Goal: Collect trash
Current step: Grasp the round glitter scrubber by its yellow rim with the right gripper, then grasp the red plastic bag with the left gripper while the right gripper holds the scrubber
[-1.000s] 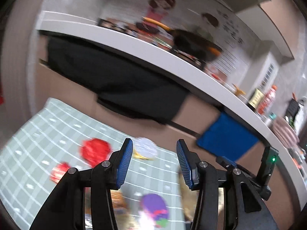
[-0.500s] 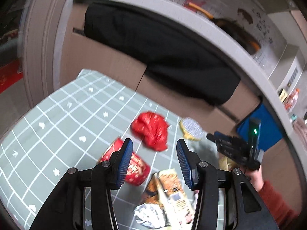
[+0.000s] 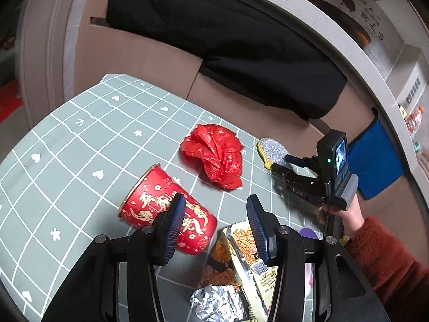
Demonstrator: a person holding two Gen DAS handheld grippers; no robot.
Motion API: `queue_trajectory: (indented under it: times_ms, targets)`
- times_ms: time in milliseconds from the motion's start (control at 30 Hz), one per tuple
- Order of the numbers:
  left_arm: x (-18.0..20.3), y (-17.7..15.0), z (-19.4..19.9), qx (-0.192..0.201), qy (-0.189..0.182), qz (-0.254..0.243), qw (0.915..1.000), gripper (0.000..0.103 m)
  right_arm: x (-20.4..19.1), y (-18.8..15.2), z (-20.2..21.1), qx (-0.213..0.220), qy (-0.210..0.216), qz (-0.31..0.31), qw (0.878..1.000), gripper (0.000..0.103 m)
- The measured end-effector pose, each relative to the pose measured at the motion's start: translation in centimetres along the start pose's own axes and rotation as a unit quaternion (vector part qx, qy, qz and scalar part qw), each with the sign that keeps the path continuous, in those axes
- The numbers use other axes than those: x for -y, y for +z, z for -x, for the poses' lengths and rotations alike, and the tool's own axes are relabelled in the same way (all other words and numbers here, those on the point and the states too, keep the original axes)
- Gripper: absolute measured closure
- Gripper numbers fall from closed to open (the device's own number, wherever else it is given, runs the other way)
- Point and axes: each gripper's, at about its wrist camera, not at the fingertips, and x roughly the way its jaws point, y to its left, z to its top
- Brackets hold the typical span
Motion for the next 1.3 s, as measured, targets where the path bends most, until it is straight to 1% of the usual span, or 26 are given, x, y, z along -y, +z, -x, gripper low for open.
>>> queue_trajectory:
  times_ms: [100,167,233,300,367,467,533,600,667,700,800,900,967,1000,1067,1133,1200,1300]
  targets:
    - [-0.5,0.1,0.0,0.001,0.005,0.007,1.0,0.055,-0.5,-0.2,-0.4,0.007,0.008,0.024,1.0,0.064]
    - [-0.8,0.0,0.0,0.001,0.009,0.012,0.9999,0.055,-1.1,-0.1,-0.4,0.016,-0.002,0.043,0.999,0.064]
    - [-1.1,0.0,-0.1,-0.001,0.01,0.017,0.9998,0.055,-1.0,0.0,-0.5,0.015,-0.004,0.041,0.999,0.064]
    - [-1.3,-0.2,-0.1,-0.003,0.012,0.021,0.9997,0.055,-0.5,0.3,-0.9,0.01,0.0,0.023,1.0,0.067]
    - [-1.5,-0.4,0.1,-0.002,0.013,0.024,0.9996,0.055,-0.2,0.4,-0.5,0.018,0.001,0.012,1.0,0.082]
    - [-1.8,-0.5,0.3,-0.001,0.015,0.028,0.9995,0.055,-0.3,0.6,1.2,0.039,-0.003,0.0,0.999,0.09]
    - [-1.9,-0.5,0.3,-0.003,0.015,0.035,0.9993,0.055,0.2,0.9,2.5,0.05,0.001,-0.018,0.999,0.091]
    - [-1.9,-0.7,0.4,-0.003,0.013,0.04,0.9991,0.055,1.7,1.1,3.9,0.061,0.009,-0.056,0.997,0.091]
    - [-1.9,-0.8,0.4,-0.007,0.01,0.043,0.999,0.055,3.4,1.0,5.2,0.067,0.008,-0.092,0.993,0.092]
    - [-1.9,-0.8,0.3,-0.009,0.01,0.046,0.9989,0.055,4.4,1.0,5.4,0.068,0.003,-0.109,0.992,0.092]
    - [-2.1,-1.0,0.2,-0.013,0.013,0.051,0.9985,0.055,6.9,0.3,5.8,0.066,-0.039,-0.159,0.984,0.092]
    - [-2.4,-0.9,0.2,-0.013,0.02,0.057,0.9981,0.055,8.9,-0.8,6.0,0.069,-0.083,-0.202,0.973,0.091]
    - [-2.6,-0.9,0.0,-0.014,0.023,0.062,0.9977,0.055,9.6,-1.3,5.8,0.067,-0.101,-0.218,0.968,0.087]
    - [-2.8,-0.8,-0.1,-0.014,0.024,0.065,0.9975,0.055,9.8,-1.5,5.5,0.061,-0.107,-0.22,0.968,0.086]
    - [-2.9,-0.8,-0.2,-0.015,0.024,0.07,0.9972,0.055,9.7,-1.8,4.7,0.04,-0.104,-0.207,0.972,0.081]
    - [-3.0,-0.8,-0.2,-0.015,0.024,0.07,0.9971,0.055,9.6,-2.0,3.6,0.02,-0.092,-0.198,0.976,0.081]
    - [-2.9,-0.7,-0.1,-0.014,0.024,0.067,0.9974,0.055,9.5,-2.2,3.3,0.021,-0.065,-0.208,0.976,0.089]
    - [-2.3,-0.7,0.2,-0.009,0.025,0.059,0.9979,0.055,9.3,-2.1,3.9,0.031,-0.042,-0.218,0.975,0.091]
